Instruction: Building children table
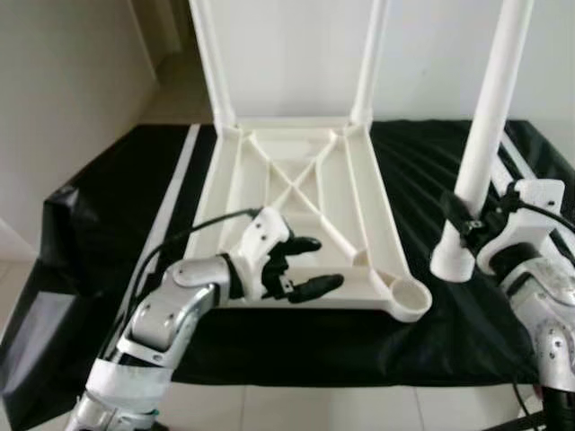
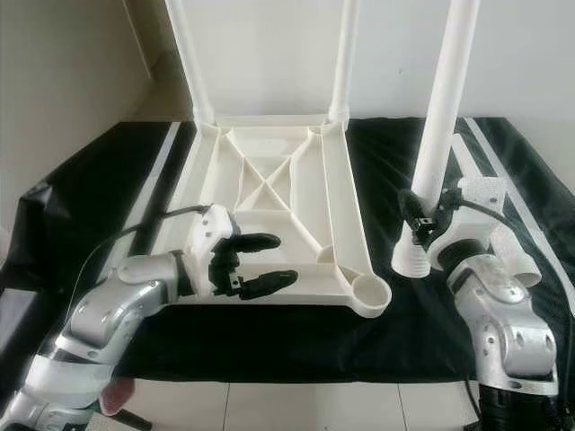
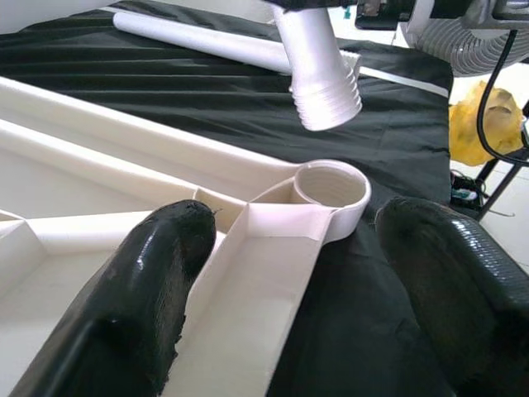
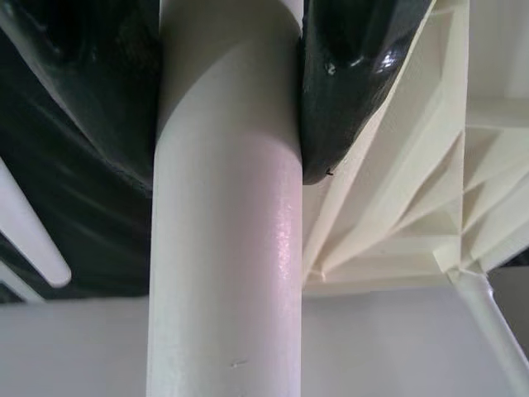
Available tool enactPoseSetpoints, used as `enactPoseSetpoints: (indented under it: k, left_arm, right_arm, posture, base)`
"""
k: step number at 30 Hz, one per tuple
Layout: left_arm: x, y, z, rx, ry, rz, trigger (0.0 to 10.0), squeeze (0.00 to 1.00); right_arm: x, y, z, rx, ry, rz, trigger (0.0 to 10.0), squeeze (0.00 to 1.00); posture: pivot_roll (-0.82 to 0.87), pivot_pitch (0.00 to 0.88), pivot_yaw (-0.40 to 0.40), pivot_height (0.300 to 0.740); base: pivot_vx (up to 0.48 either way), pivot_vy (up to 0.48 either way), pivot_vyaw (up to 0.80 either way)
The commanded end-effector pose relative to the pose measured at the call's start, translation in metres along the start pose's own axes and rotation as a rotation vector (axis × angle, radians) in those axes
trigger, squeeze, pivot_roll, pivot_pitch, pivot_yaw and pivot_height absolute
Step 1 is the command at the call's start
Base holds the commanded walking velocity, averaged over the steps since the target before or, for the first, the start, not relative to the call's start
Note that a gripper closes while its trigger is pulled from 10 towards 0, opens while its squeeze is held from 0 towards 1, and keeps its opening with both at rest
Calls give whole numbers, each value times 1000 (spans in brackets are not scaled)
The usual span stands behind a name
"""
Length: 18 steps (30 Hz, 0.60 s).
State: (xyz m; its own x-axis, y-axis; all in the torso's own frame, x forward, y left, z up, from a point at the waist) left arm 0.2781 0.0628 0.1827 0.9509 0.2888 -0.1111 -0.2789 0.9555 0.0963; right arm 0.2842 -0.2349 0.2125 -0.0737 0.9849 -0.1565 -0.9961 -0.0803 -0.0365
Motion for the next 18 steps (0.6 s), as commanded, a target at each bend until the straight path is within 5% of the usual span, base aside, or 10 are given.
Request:
enactPoseSetpoints:
  k: [1, 11, 18]
  left_arm:
    - [2, 2, -1, 6, 1, 11, 10000, 0]
    - [1, -2, -3, -2, 13, 16, 10000, 0]
    - [0, -3, -4, -9, 23, 18, 10000, 0]
  right_arm:
    - [-2, -1, 1, 38, -18, -4, 10000, 0]
    - [-11, -8, -10, 275, -90, -40, 10000, 0]
    - [-23, -16, -4, 341, -147, -150, 10000, 0]
  posture:
    - [-34, 7, 23, 740]
    - [-44, 2, 20, 740]
    - [-46, 0, 11, 740]
  base:
    - [0, 0, 0]
    - [0, 0, 0]
    - [0, 0, 0]
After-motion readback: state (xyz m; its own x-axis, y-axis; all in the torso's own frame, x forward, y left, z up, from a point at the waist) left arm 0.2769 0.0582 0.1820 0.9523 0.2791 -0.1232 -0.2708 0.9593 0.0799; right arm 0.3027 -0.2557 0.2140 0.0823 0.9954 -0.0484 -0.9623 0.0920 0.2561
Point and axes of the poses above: a point about 5 cm out from each wrist's last joint towards the gripper, its own y axis pointing back from the gripper into the wrist, its own z axis along the axis of the wrist's last joint, x = y × z, the point moved 1 cm from there along -y, pointing out of the wrist towards the gripper, and after that the axes turned 11 degrees about y, right-handed, at the moved point
